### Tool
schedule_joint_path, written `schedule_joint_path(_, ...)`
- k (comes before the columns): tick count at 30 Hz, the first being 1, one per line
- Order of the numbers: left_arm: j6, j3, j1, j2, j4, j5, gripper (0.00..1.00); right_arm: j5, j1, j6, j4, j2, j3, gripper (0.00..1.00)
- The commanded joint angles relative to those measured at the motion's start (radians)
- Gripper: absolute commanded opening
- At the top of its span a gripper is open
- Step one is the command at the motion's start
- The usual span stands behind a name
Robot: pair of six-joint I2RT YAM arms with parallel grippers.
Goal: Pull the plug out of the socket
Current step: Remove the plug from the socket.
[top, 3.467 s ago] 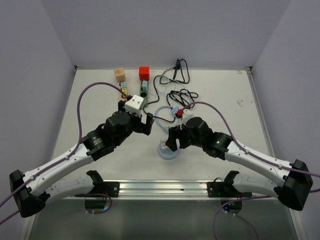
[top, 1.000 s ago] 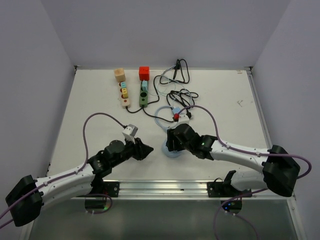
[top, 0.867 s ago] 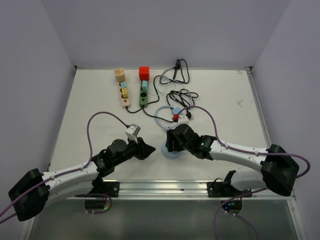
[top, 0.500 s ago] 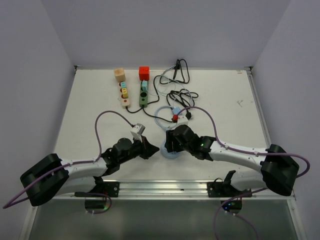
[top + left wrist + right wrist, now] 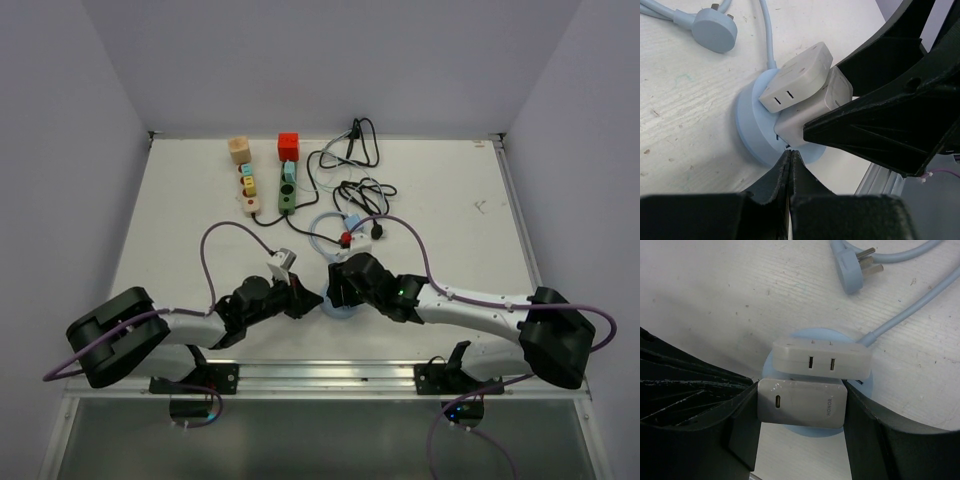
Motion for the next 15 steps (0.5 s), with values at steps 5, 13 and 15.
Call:
schedule_joint_path(5,-0.008,0.001,-0.008,0.061,0.155,-0.001,0.0,-0.007,0.027,0.01,0.013,0.02,0.028,0.0)
schedule_joint_path(13,-0.005,0.024,-0.011,0.13,0.167,-0.002,0.0,-0.004,0.039,0.005,-0.007,0.011,0.042,0.0)
schedule_joint_path(15,-0.008,0.027,-0.013,0.158,0.164,-0.004,0.0,-0.009,0.041,0.005,-0.01,0.01,0.047,0.0)
